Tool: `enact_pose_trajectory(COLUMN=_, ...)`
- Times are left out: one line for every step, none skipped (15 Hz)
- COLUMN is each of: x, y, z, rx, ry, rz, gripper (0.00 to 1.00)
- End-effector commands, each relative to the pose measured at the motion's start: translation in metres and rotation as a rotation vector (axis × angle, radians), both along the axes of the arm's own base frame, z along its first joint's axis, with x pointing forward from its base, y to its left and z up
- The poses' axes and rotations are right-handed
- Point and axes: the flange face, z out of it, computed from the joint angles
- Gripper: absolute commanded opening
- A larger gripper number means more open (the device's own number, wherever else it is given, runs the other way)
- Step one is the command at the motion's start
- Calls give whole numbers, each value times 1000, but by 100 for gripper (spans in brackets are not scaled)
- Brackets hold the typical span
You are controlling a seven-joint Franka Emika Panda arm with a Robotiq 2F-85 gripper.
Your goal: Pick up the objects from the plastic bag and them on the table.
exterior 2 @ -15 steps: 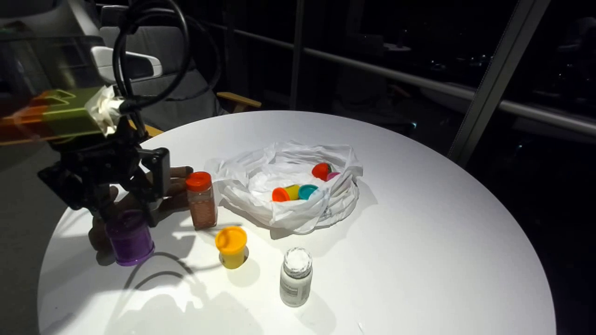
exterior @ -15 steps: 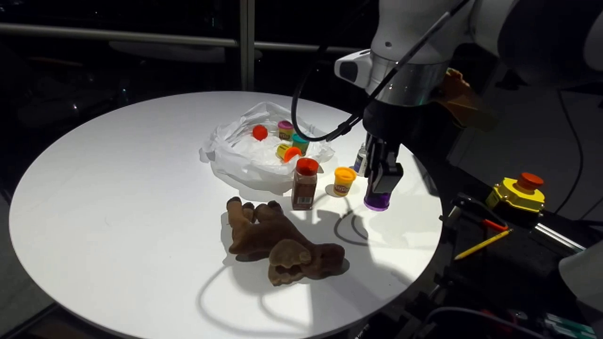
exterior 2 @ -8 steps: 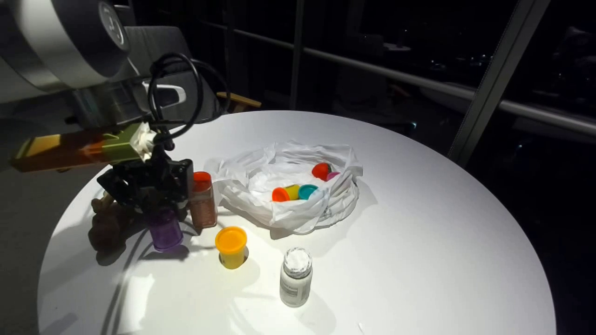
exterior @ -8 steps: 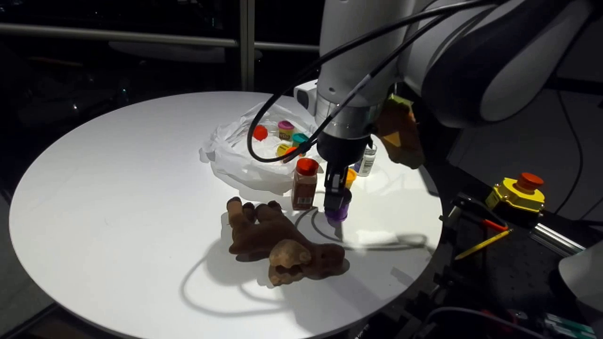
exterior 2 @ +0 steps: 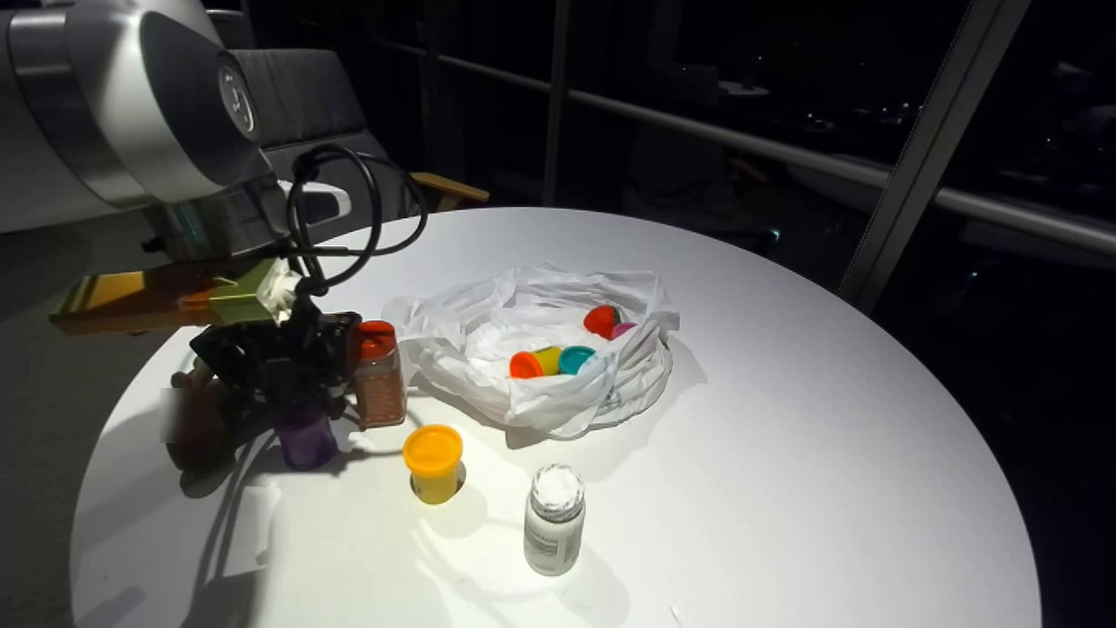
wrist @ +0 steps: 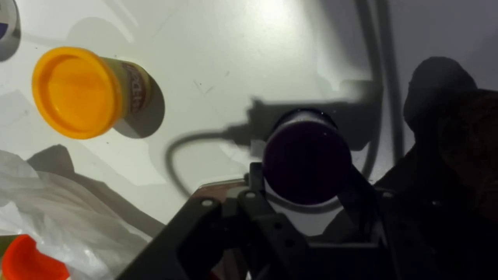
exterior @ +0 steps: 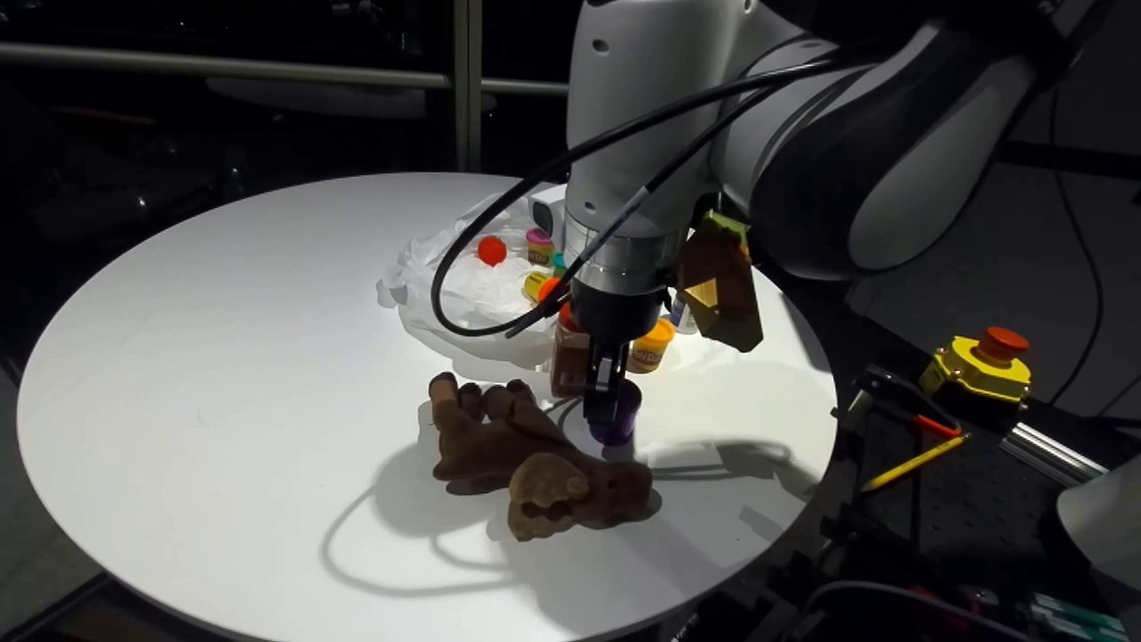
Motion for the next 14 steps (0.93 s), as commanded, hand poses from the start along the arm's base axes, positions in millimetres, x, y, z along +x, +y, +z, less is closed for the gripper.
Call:
enact_pose_trajectory(x=-6, y=-3, z=20, rx=1, ry=-45, rz=20, gripper=83)
enact_pose_trajectory(x=-7, y=-4, z=26, rx=-3, ry=-55, rz=17, gripper=90)
enact_pose_trajectory(x=-6, y=-7, z=34, rx=-11, ry=-72, rz=10, gripper=99)
enact_pose_trajectory(x=-4, y=-9, z=41, rx=-16, ry=-79, rz=2, gripper=100)
enact_pose_trajectory(x=-2, y=-11, z=50, rx=-11, ry=-81, rz=-19, gripper=100)
enact_pose_trajectory(x=-1, y=-12, z=59, rx=-14, ry=-91, rz=-26, gripper=100)
enact_pose_trajectory(x=0, y=-14, z=67, rx=-11, ry=-87, rz=-28, gripper=100)
enact_pose_trajectory(x=3, y=-16, z=75, rx=-9, ry=-80, rz=-46, gripper=100)
enact_pose_trajectory(x=9, y=-19, z=84, rx=-12, ry=-79, rz=-75, gripper=100)
enact_pose_trajectory(x=16, y=-23, z=91, rx=-13, ry=-75, rz=-102, gripper=100)
enact_pose_trajectory(x=25, y=-27, z=97, rx=-14, ry=-65, rz=-126, gripper=100)
enact_pose_trajectory(x=34, y=-30, z=103, rx=-3, ry=-52, rz=-156, gripper=100)
enact_pose_trajectory(x=47, y=-35, z=109, rx=-3, ry=-63, rz=-195, gripper=100)
enact_pose_trajectory(x=62, y=-41, z=113, rx=6, ry=-84, rz=-235, gripper=100)
